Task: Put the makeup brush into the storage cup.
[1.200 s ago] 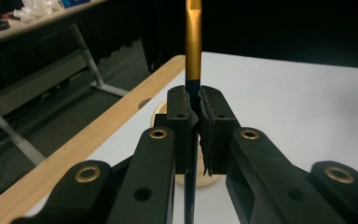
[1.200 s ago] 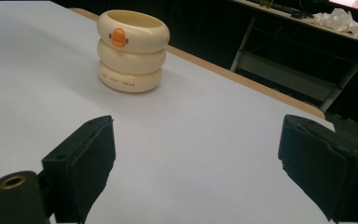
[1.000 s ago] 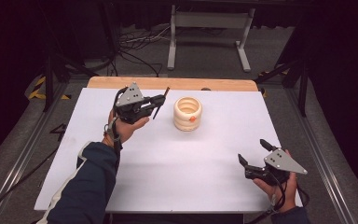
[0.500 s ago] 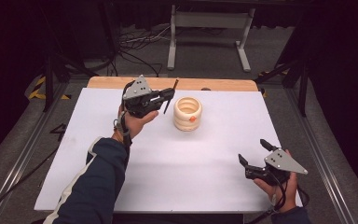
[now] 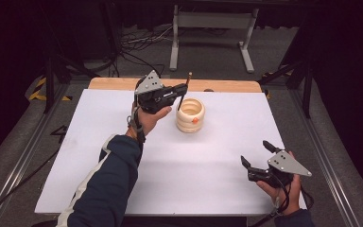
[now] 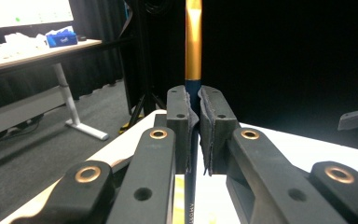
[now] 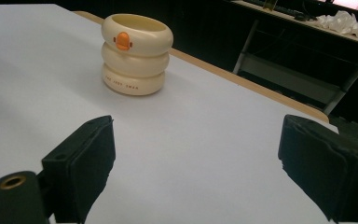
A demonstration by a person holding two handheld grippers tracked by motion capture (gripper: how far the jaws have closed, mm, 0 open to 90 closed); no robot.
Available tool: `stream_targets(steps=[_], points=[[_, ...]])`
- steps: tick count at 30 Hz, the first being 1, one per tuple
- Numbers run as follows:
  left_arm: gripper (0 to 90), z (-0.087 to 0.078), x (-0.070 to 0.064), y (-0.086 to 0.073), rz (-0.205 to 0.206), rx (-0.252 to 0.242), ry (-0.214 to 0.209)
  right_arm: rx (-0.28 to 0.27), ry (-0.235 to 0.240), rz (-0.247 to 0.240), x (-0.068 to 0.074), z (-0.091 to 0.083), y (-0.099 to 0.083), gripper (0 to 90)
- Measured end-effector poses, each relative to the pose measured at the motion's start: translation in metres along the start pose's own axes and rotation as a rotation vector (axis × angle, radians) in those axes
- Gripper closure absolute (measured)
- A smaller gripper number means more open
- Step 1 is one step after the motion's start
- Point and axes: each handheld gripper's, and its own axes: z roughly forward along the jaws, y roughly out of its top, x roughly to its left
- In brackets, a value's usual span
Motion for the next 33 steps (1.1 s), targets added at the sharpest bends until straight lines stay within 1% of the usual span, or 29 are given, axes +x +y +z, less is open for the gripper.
stream_targets(steps=[1,3,7,8,9,10,16,17,19,21,22,27,29,30,32,33], points=[[82.9,0.001,0.000,0.000,-0.008,-0.002,-0.009,0.000,0.000,0.000,0.000,0.000,0.000,11.7],[83.0,0.004,0.001,0.000,-0.006,-0.004,-0.008,0.000,0.000,0.003,0.000,0.000,0.000,11.7],[83.0,0.011,0.001,0.000,-0.019,-0.016,-0.015,-0.001,0.002,0.002,0.000,0.000,0.000,11.7],[82.9,0.012,0.001,0.001,-0.014,-0.020,-0.017,-0.001,0.002,0.001,0.000,0.000,0.000,11.7],[82.9,0.013,0.001,0.001,-0.025,-0.024,-0.027,0.000,0.001,0.000,0.000,0.000,0.000,11.7],[82.9,0.015,0.001,0.001,-0.026,-0.033,-0.024,0.000,0.001,0.001,0.000,0.000,0.000,11.7],[82.9,0.022,0.003,-0.001,-0.038,-0.038,-0.031,-0.003,0.001,-0.001,0.000,-0.001,0.000,11.7],[82.9,0.025,0.004,-0.003,-0.048,-0.044,-0.039,-0.002,0.002,-0.003,0.000,0.000,0.000,11.7],[82.9,0.028,0.005,-0.005,-0.060,-0.042,-0.038,-0.001,0.003,-0.003,0.000,0.000,0.000,11.7],[82.9,0.031,0.007,-0.007,-0.056,-0.041,-0.039,-0.001,0.004,-0.001,0.000,0.000,0.000,11.8],[82.9,0.033,0.007,-0.008,-0.063,-0.037,-0.043,-0.001,0.004,-0.001,0.000,0.000,0.000,11.8],[82.9,0.039,0.012,-0.012,-0.060,-0.027,-0.036,-0.003,0.001,0.001,-0.001,0.000,0.000,11.9],[82.9,0.042,0.013,-0.013,-0.065,-0.030,-0.029,-0.007,0.000,-0.002,-0.001,-0.001,0.000,11.9],[82.9,0.043,0.014,-0.014,-0.071,-0.021,-0.033,-0.007,0.000,-0.001,-0.001,-0.001,0.000,11.8],[82.9,0.046,0.015,-0.014,-0.065,-0.023,-0.028,-0.008,0.001,0.000,-0.001,-0.001,0.000,11.9],[82.9,0.047,0.015,-0.015,-0.073,-0.017,-0.030,-0.008,0.001,-0.001,-0.001,-0.001,0.000,11.9]])
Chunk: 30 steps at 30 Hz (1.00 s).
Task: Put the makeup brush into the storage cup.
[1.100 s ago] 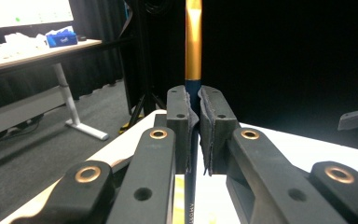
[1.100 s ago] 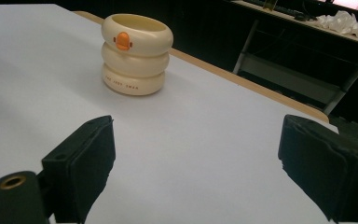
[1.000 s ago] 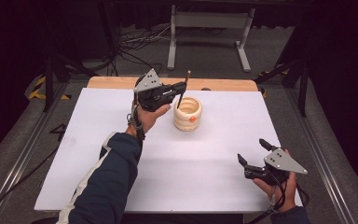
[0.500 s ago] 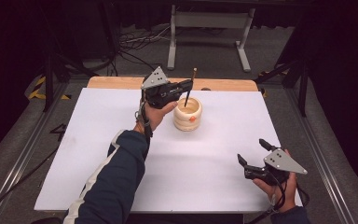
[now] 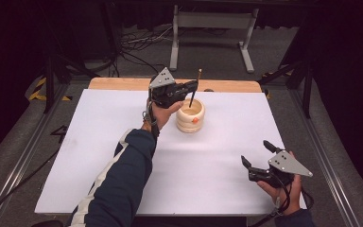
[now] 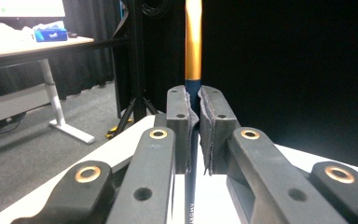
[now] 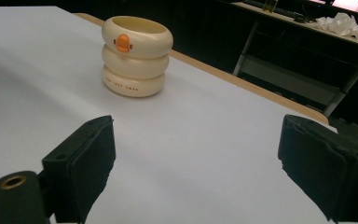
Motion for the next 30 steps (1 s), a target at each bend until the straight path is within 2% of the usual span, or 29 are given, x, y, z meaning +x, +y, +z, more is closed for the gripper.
stream_targets(steps=[5,13,26,28,30], points=[[82.9,0.006,0.002,-0.005,-0.003,0.007,0.006,-0.001,0.002,0.000,0.000,0.000,0.000,11.9],[82.9,0.011,0.007,-0.018,-0.031,0.027,0.005,0.005,0.006,-0.005,0.001,0.001,0.000,12.0],[82.8,0.014,0.008,-0.036,-0.017,0.057,0.012,0.008,0.008,-0.011,0.001,0.001,0.000,12.1],[82.8,0.014,0.008,-0.039,-0.034,0.052,0.000,0.009,0.009,-0.012,0.001,0.001,0.000,12.1],[82.8,0.014,0.008,-0.041,-0.031,0.053,0.007,0.010,0.009,-0.013,0.001,0.001,0.000,12.1]])
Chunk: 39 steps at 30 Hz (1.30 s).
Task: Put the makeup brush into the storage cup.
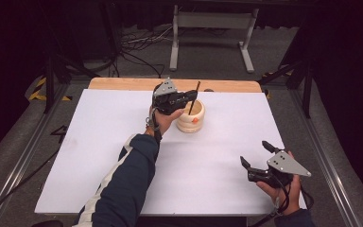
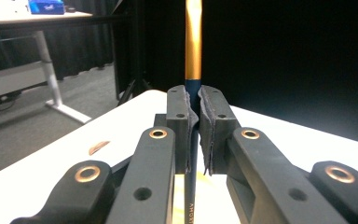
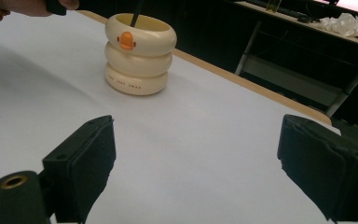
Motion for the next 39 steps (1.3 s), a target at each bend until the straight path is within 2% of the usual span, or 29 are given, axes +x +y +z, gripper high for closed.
stream_targets(steps=[4,6,12,21,27,29,31,33,39], points=[[82.7,0.000,0.000,-0.002,-0.008,0.008,-0.009,0.002,0.006,0.000,0.001,0.000,0.000,12.7],[82.7,0.000,0.000,-0.001,0.006,0.011,-0.009,0.006,0.008,-0.007,0.001,0.001,0.000,13.0],[82.6,0.000,-0.001,0.000,0.011,0.013,-0.009,0.008,0.009,-0.008,0.001,0.001,0.000,13.1],[82.4,0.000,0.000,0.000,-0.002,0.013,-0.006,0.012,0.010,-0.012,0.002,0.001,0.000,13.1],[82.3,-0.002,-0.001,0.002,0.007,0.017,-0.005,0.013,0.013,-0.011,0.002,0.001,0.000,13.0],[82.2,-0.002,-0.001,0.003,0.022,0.031,0.005,0.015,0.013,-0.011,0.002,0.002,-0.001,13.0],[78.7,-0.002,-0.001,0.003,0.024,0.024,0.009,0.015,0.014,-0.009,0.002,0.002,-0.001,12.9],[70.6,-0.003,-0.002,0.005,0.024,0.022,0.041,0.014,0.016,-0.009,0.001,0.002,-0.001,13.0],[61.7,-0.008,-0.006,0.011,0.054,0.026,0.051,0.021,0.017,-0.011,0.001,0.003,-0.002,12.9]])
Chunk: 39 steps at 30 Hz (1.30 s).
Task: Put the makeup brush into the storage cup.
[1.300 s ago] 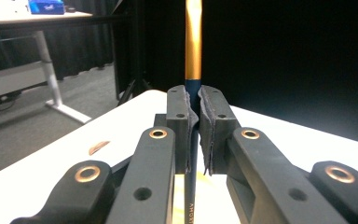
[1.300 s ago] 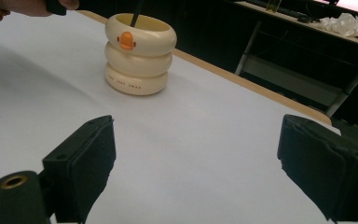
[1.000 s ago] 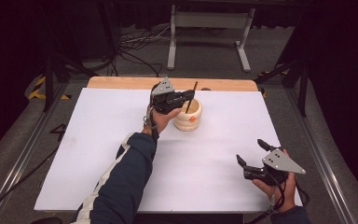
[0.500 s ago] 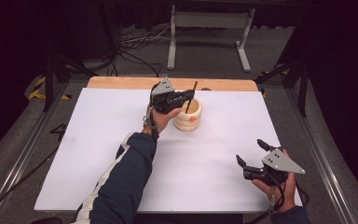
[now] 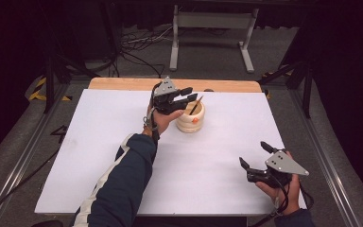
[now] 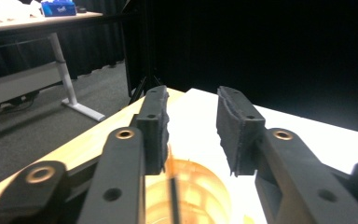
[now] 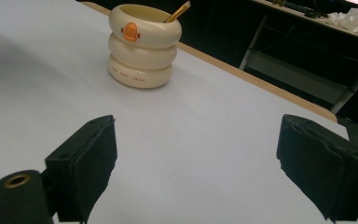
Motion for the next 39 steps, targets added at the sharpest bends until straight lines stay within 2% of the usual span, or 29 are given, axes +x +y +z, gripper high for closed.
stream_targets(steps=[2,6,11,12,15,20,21,22,25,26,29,32,35,39], points=[[58.5,-0.002,-0.001,0.003,0.013,0.005,-0.001,0.000,0.000,-0.001,0.001,0.000,0.000,12.9],[48.1,-0.007,-0.005,0.008,0.019,0.003,0.036,0.002,0.002,-0.001,0.001,0.000,0.001,12.9],[40.0,-0.013,-0.011,0.014,0.078,0.021,0.065,0.006,0.004,-0.006,0.002,0.001,0.001,13.0],[36.1,-0.014,-0.012,0.016,0.095,0.029,0.078,0.005,0.004,-0.006,0.002,0.001,0.001,12.9],[24.3,-0.016,-0.015,0.019,0.115,0.043,0.088,0.006,0.004,-0.004,0.002,0.001,0.001,12.9],[15.5,-0.020,-0.017,0.020,0.126,0.049,0.091,0.008,0.006,-0.009,0.003,0.001,0.002,12.9],[13.3,-0.021,-0.018,0.020,0.136,0.057,0.094,0.008,0.006,-0.007,0.003,0.001,0.002,12.9],[11.2,-0.021,-0.020,0.020,0.162,0.084,0.112,0.009,0.006,-0.008,0.003,0.001,0.002,12.9],[8.5,-0.025,-0.021,0.019,0.161,0.069,0.091,0.009,0.006,-0.010,0.003,0.002,0.001,12.9],[7.6,-0.026,-0.022,0.018,0.143,0.049,0.086,0.009,0.005,-0.012,0.003,0.002,0.001,12.9],[4.2,-0.028,-0.023,0.019,0.141,0.044,0.084,0.009,0.007,-0.013,0.004,0.002,0.002,12.9],[3.4,-0.031,-0.025,0.019,0.167,0.049,0.076,0.009,0.006,-0.012,0.004,0.002,0.002,12.9],[3.3,-0.034,-0.027,0.019,0.164,0.043,0.073,0.011,0.007,-0.013,0.004,0.002,0.002,12.9],[3.3,-0.036,-0.028,0.020,0.179,0.050,0.080,0.013,0.010,-0.017,0.005,0.002,0.002,12.9]])
